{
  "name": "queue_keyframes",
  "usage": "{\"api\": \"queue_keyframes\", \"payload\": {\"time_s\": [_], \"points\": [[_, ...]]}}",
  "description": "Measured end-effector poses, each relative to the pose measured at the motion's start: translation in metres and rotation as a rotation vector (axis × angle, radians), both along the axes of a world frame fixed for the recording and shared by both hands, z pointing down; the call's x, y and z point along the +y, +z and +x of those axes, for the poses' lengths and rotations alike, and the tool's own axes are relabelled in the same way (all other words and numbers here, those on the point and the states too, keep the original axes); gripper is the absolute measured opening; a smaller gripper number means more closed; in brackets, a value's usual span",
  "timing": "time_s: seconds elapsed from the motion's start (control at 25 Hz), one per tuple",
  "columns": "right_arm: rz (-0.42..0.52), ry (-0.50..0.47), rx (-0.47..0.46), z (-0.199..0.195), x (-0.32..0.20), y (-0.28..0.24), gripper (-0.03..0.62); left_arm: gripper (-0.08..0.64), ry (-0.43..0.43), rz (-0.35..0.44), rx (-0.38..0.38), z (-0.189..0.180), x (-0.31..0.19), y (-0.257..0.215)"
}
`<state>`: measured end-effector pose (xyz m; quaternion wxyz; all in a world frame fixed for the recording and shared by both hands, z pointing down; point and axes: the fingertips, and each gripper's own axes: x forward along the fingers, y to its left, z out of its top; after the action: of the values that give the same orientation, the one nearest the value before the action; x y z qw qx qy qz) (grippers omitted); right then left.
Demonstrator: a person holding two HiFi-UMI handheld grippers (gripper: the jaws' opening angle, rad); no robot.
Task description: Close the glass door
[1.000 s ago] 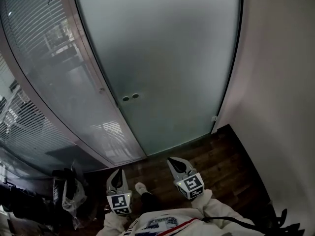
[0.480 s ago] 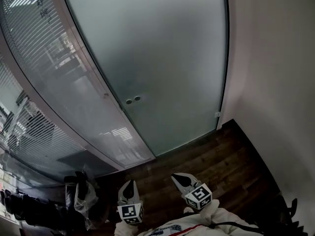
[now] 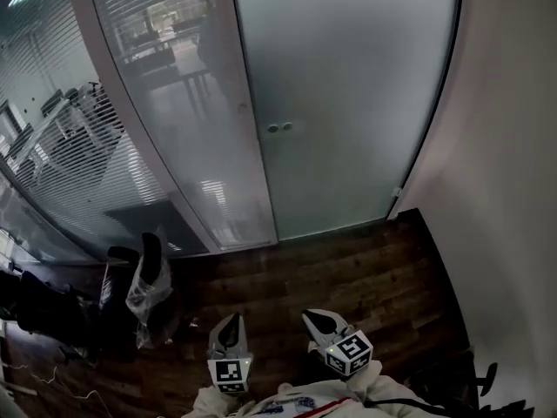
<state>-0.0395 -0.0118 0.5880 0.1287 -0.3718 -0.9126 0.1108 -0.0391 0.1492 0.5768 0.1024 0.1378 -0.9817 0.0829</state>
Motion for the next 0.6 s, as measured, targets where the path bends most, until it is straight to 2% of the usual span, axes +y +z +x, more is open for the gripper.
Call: {"api": "queue_keyframes", "payload": {"time_s": [0.16,0.28,0.4,0.6], "points": [[0.026,0.038,0.002,0.045,0.021,-0.007,0.006,0.002,-0.014,0.007,0.021,0.053,0.027,0.012],[0.073,0.101,0.018,0.067,0.019,-0.007,0.006,0.003,0.0,0.029,0.036,0.077,0.031,0.02],[0.123,0.184,0.058,0.081,0.007,-0.001,0.006,0.002,0.029,0.043,0.042,0.092,0.028,0.024],[0.094,0.245,0.053,0.083,-0.008,-0.012,0.008,0.002,0.059,0.065,0.015,0.097,0.019,0.014]]}}
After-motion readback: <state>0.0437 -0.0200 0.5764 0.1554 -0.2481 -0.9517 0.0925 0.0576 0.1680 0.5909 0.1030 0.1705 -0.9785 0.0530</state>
